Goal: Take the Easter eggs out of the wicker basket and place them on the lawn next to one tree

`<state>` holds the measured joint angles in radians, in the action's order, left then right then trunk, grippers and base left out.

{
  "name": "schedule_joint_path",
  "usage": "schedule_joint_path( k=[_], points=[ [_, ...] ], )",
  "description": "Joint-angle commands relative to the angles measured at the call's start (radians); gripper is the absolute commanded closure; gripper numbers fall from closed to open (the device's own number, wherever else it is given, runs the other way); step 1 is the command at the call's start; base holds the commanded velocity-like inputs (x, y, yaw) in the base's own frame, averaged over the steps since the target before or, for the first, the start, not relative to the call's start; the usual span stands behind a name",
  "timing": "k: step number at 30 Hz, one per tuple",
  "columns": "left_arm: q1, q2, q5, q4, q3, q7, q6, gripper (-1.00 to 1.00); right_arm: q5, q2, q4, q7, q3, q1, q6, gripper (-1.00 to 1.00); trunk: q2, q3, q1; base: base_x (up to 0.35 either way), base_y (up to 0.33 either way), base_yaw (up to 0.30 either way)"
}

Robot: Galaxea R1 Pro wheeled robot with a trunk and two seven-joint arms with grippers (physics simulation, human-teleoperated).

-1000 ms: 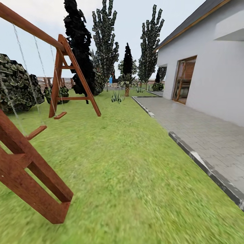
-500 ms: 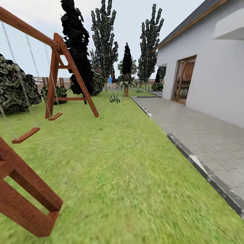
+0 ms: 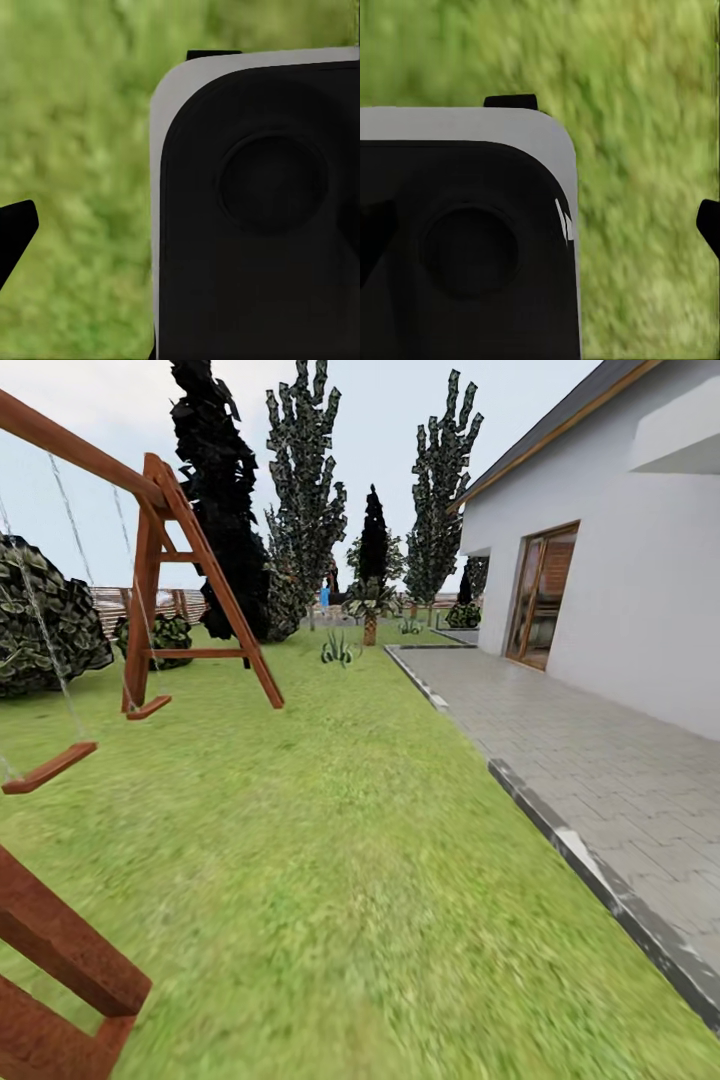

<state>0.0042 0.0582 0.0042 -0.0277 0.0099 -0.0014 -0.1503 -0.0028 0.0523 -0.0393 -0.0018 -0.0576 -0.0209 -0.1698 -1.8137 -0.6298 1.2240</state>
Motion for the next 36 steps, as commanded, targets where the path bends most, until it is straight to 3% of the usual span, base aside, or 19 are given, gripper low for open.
schedule_joint_path(
  k=[1, 36],
  points=[
    [0.0, 0.0, 0.0, -0.001, 0.001, 0.0, -0.002, -1.0, 0.0, 0.0, 0.001, 0.0, -0.005, -0.001, -0.004, -1.0, 0.0, -0.001, 0.0, 0.252, -0.209, 0.0],
    [0.0, 0.004, 0.0, -0.001, 0.001, -0.003, -0.002, -1.0, 0.001, 0.001, 0.001, 0.0, -0.005, -0.001, -0.004, -1.0, 0.0, -0.001, 0.0, 0.255, -0.204, 0.0]
  ],
)
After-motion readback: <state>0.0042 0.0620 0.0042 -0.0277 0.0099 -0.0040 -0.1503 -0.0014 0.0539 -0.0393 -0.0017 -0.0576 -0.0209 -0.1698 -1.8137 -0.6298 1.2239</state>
